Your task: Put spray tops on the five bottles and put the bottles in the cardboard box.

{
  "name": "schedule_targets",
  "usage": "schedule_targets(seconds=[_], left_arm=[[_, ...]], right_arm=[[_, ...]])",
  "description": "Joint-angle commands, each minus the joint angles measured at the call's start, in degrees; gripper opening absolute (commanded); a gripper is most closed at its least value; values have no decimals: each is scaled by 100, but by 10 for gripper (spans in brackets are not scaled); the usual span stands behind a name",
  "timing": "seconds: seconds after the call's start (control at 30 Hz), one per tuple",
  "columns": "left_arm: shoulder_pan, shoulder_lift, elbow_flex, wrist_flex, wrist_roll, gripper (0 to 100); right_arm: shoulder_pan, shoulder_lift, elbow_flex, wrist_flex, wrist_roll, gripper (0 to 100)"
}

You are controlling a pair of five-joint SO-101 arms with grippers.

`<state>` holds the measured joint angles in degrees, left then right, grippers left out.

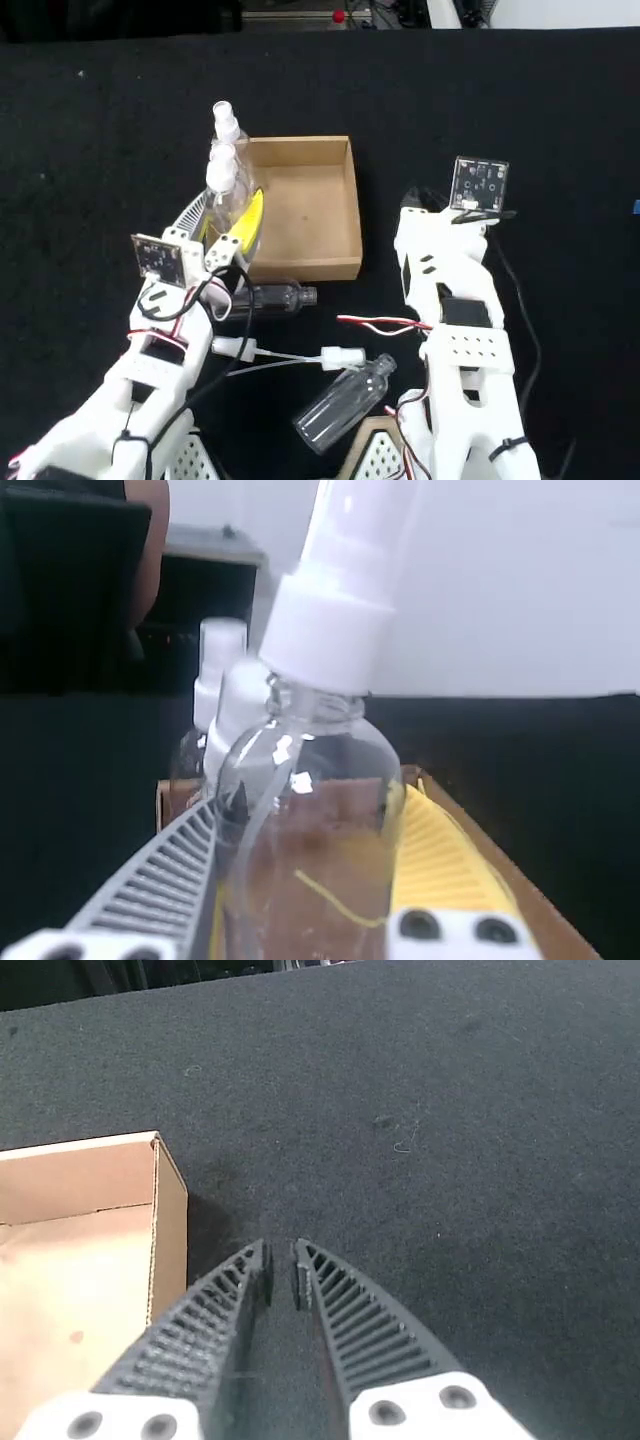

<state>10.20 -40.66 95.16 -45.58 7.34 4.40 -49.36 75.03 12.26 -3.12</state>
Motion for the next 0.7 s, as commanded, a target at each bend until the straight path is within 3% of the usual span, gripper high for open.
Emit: schedule_targets(seconds=[0.0, 0.67], left_arm=[[-40, 360, -426, -185, -18, 69], [-48, 765, -734, -193, -18, 69]], right_arm=[[105, -347, -13, -193, 44, 14], [105, -330, -13, -193, 53, 15]])
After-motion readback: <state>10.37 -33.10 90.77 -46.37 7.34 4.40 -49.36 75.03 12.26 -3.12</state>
